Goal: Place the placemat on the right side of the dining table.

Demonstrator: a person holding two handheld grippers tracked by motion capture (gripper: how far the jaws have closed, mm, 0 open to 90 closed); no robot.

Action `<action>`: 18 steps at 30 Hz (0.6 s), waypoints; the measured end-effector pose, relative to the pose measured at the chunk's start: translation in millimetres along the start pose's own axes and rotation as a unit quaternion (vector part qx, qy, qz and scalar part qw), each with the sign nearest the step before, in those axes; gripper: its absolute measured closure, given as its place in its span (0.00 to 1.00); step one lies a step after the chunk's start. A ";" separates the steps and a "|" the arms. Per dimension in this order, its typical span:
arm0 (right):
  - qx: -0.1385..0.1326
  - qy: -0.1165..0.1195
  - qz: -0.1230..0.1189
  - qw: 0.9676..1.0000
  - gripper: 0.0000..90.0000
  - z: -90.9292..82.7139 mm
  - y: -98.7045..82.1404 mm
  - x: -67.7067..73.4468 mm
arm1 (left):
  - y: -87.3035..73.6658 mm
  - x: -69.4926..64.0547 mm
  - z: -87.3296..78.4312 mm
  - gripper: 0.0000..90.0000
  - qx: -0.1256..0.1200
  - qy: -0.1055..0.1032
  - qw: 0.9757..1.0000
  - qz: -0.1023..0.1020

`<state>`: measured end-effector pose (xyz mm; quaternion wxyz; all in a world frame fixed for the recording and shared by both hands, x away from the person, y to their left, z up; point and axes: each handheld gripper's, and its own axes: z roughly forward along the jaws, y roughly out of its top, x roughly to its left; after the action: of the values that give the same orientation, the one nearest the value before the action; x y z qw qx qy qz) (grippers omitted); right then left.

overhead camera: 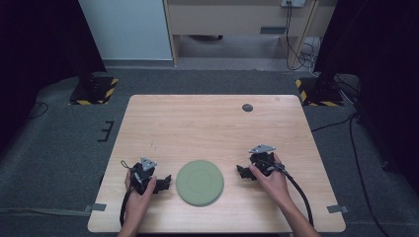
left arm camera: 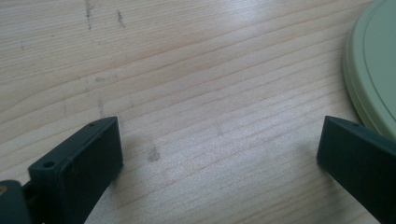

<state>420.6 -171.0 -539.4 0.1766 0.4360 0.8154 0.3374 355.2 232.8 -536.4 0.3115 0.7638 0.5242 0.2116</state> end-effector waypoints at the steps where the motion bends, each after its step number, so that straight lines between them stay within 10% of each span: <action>1: 0.000 0.000 0.002 1.000 0.03 -1.3 -0.7 -0.5 | -0.1 0.1 -0.2 0.00 -0.001 -0.005 1.000 0.002; 6: -0.006 0.023 0.006 1.000 0.08 -12.1 -3.3 0.8 | -1.9 -0.3 -5.9 0.03 -0.026 -0.033 0.999 0.013; 18: -0.034 0.055 -0.080 0.995 0.08 -36.4 -11.5 41.8 | -7.4 -11.6 -21.5 0.03 -0.034 -0.068 0.995 0.060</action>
<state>369.3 -155.2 -521.3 0.1726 0.3444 0.8440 0.3732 332.0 229.4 -526.1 0.3592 0.7954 0.4476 0.1949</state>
